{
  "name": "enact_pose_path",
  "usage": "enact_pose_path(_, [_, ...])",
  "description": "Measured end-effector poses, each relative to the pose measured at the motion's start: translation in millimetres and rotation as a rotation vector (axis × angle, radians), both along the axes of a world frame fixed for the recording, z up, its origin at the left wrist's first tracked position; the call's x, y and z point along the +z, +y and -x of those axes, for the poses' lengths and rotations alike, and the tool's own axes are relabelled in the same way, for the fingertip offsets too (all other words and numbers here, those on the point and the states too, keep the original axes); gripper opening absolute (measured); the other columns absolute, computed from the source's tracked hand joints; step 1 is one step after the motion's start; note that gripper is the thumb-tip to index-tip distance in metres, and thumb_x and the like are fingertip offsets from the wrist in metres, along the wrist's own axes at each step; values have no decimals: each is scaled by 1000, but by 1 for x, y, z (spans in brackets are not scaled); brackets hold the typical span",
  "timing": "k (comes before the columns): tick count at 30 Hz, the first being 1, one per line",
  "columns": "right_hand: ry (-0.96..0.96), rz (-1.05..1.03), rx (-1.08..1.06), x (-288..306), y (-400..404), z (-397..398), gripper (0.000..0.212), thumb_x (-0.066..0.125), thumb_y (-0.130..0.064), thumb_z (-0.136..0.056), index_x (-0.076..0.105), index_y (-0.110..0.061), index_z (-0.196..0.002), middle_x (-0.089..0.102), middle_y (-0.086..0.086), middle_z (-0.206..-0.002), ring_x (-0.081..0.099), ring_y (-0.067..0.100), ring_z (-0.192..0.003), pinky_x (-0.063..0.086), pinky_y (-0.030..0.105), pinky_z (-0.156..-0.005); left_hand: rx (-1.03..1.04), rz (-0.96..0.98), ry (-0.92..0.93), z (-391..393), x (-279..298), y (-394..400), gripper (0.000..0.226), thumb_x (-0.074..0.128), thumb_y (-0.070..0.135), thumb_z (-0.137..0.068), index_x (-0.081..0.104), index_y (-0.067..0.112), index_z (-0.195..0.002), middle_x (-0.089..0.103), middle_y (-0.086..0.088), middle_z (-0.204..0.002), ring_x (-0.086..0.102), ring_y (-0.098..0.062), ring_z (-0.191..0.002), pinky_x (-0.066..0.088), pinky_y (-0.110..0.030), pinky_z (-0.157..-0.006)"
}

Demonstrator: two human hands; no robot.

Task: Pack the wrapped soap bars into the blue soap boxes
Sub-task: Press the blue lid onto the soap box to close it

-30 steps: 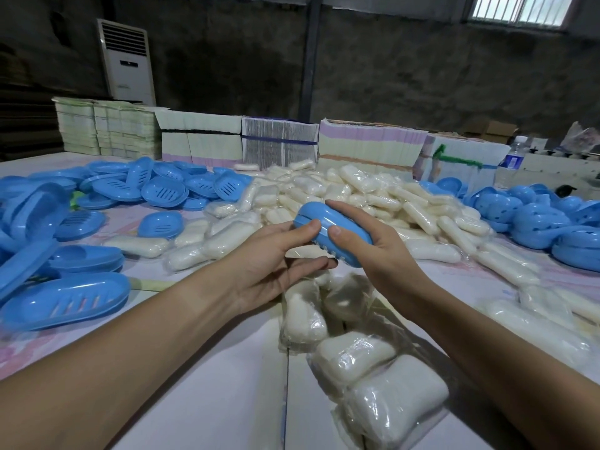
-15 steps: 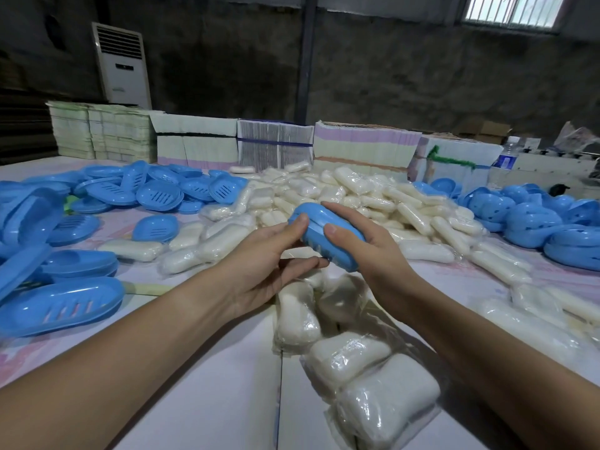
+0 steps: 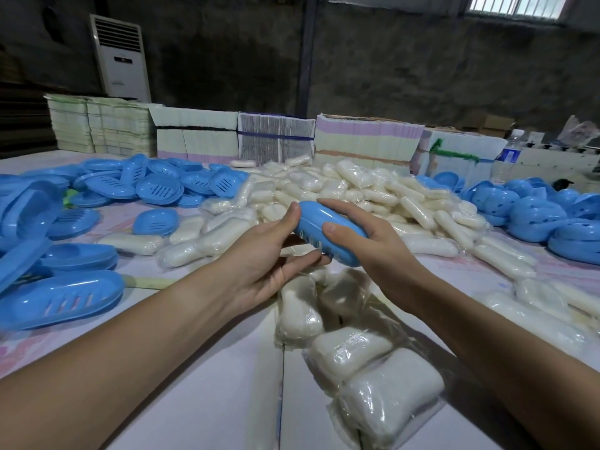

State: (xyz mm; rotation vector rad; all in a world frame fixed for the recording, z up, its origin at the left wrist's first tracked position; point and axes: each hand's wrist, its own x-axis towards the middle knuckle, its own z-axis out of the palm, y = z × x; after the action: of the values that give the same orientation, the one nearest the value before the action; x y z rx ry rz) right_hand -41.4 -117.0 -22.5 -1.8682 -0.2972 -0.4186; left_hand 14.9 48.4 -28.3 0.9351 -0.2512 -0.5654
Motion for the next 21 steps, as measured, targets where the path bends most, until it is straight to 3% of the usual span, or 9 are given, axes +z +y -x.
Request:
enact_pose_path(5, [7,-22,27,1,-2,1,41,66,-38,-84,60,-39,-125,65,-25,-111,64,0,-103,52,19,-85,-31,0,-73,-5,-1,0,36,69,44,-77,81,11,-89,78,-11,-90,73,-45,-91,61,-28,-65])
enact_pose_path(7, [6,52,9,0,-4,2,56,76,-36,-76,57,-38,-129,64,-18,-112,65,5,-99,53,18,-79,-42,1,-97,-6,-1,0,36,69,45,-78,81,12,-89,78,-9,-90,75,-40,-88,62,-29,-65])
enact_pose_path(9, [-22,134,-62,-1,-6,1,69,86,-27,-69,55,-40,-129,61,-9,-114,66,13,-96,57,27,-78,-38,-14,-120,-8,-1,1,35,69,45,-77,80,15,-92,78,-7,-91,75,-37,-86,62,-31,-65])
enact_pose_path(11, [-111,141,-144,-1,-8,1,60,84,-22,-65,59,-38,-117,63,-11,-105,65,13,-88,57,30,-73,-52,-26,-186,-9,0,2,38,69,46,-77,78,19,-103,77,-6,-103,75,-38,-92,62,-31,-69])
enact_pose_path(13, [-185,103,-179,1,-10,1,46,79,-21,-65,62,-34,-106,66,-12,-95,65,12,-80,54,28,-67,-60,-72,-326,-12,0,4,50,70,46,-76,67,26,-122,69,-5,-123,74,-37,-97,62,-31,-75])
enact_pose_path(15, [-213,98,-177,2,-12,3,42,79,-22,-66,63,-31,-104,67,-10,-94,65,12,-81,54,28,-68,-38,-173,-536,-15,-2,9,58,76,41,-74,59,37,-129,60,3,-130,74,-33,-98,61,-32,-79])
enact_pose_path(18, [-237,152,-174,2,-14,7,47,81,-22,-65,63,-27,-108,65,-11,-100,64,14,-91,56,31,-74,76,-362,-861,-18,-8,13,58,84,26,-77,59,46,-125,65,6,-120,72,-37,-92,62,-45,-83])
enact_pose_path(21, [-250,219,-169,4,-18,9,52,86,-18,-66,61,-31,-110,64,-14,-105,63,13,-98,55,32,-84,168,-455,-974,-17,-10,11,52,77,29,-75,59,51,-118,63,18,-113,68,-37,-90,60,-49,-85])
